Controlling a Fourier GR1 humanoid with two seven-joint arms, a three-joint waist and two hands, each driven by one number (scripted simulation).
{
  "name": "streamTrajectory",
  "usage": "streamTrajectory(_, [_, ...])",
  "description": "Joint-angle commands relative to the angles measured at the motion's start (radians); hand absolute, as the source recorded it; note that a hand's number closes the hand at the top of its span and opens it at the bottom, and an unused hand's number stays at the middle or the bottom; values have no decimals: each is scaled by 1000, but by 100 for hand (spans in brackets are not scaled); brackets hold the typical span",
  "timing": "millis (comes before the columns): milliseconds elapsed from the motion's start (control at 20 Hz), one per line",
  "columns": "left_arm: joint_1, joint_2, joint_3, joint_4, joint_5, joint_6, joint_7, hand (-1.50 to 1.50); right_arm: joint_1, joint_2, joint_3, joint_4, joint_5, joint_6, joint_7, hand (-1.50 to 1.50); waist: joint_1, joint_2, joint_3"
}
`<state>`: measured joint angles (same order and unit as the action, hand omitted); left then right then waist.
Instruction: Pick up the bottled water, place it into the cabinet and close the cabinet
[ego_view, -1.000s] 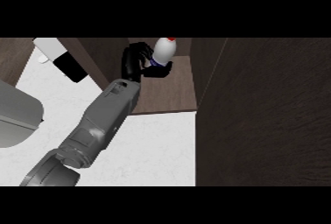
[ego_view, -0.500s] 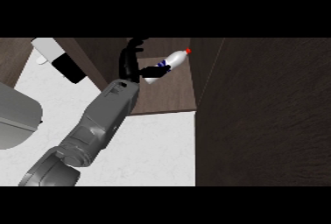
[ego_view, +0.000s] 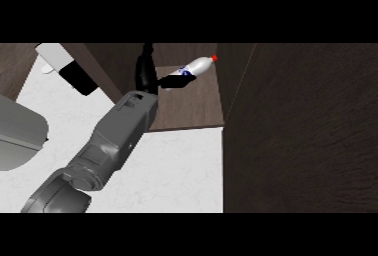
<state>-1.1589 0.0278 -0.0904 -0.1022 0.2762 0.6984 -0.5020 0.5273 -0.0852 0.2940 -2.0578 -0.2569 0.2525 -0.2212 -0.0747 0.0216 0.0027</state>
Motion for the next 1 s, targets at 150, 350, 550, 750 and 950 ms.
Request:
streamTrajectory(150, [74,75,46,-65,29,-166,-131,-150,20,1,20,-67,2,-29,46,-150,30,-5,-4])
streamTrajectory(350, [103,62,95,-123,73,-276,-213,-150,13,6,30,-41,31,-34,31,-150,40,-8,-4])
streamTrajectory(550, [85,46,101,-166,79,-336,-178,-150,-17,16,12,-19,21,-47,33,-150,58,-16,-3])
streamTrajectory(750, [189,10,70,-257,85,-368,-231,-150,38,12,35,-59,32,-45,10,-150,80,-27,-3])
streamTrajectory(950, [249,1,17,-362,97,-363,-209,-150,120,-5,27,-90,36,-46,-18,-150,95,-38,-3])
